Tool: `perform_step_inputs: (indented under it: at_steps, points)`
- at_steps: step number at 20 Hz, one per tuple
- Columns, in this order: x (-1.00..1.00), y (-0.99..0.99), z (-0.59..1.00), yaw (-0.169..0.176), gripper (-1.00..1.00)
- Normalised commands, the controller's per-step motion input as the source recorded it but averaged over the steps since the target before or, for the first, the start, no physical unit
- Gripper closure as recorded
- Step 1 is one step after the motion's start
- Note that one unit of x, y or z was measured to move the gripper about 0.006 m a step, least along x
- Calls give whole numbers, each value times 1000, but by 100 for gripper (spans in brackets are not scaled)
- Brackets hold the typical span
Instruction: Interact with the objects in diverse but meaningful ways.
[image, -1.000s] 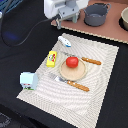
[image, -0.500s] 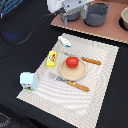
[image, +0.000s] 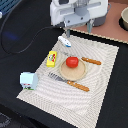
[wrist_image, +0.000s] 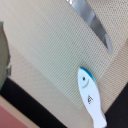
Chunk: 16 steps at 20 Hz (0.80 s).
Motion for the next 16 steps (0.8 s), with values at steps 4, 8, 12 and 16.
perform_step_inputs:
  at_steps: [4,8,12,16]
  points:
    - [174,25,522,136,-100]
    - [19,0,393,207,-100]
    - [0,8,353,237,-100]
    - [0,-199,134,232,-100]
